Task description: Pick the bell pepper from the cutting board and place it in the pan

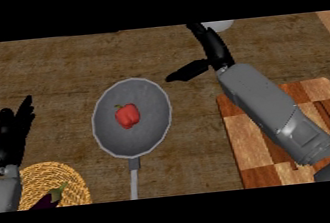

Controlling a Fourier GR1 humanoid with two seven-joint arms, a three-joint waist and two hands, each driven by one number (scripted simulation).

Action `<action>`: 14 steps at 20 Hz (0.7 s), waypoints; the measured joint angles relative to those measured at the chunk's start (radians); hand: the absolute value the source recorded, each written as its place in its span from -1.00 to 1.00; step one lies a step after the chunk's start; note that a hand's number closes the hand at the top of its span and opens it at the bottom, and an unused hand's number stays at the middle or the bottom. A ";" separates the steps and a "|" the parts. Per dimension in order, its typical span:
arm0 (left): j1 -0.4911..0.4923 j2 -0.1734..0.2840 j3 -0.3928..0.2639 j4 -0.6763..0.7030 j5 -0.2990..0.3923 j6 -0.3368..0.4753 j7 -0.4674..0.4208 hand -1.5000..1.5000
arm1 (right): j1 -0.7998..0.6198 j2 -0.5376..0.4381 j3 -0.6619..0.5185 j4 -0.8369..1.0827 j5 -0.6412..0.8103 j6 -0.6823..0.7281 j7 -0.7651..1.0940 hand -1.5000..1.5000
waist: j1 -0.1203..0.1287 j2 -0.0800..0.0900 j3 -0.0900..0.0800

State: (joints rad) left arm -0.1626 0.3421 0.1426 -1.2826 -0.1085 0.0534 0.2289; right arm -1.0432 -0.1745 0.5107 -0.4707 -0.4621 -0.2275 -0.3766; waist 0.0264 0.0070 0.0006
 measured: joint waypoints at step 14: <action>0.036 -0.004 0.013 -0.059 -0.002 -0.012 0.019 0.00 | 0.036 -0.314 -0.114 0.170 0.048 0.467 -0.188 -1.00 | 0.001 0.003 0.001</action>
State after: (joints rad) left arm -0.1266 0.3385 0.1551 -1.3417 -0.1109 0.0417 0.2478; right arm -1.0070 -0.4884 0.3964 -0.3010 -0.4145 0.2396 -0.5647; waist 0.0270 0.0097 0.0011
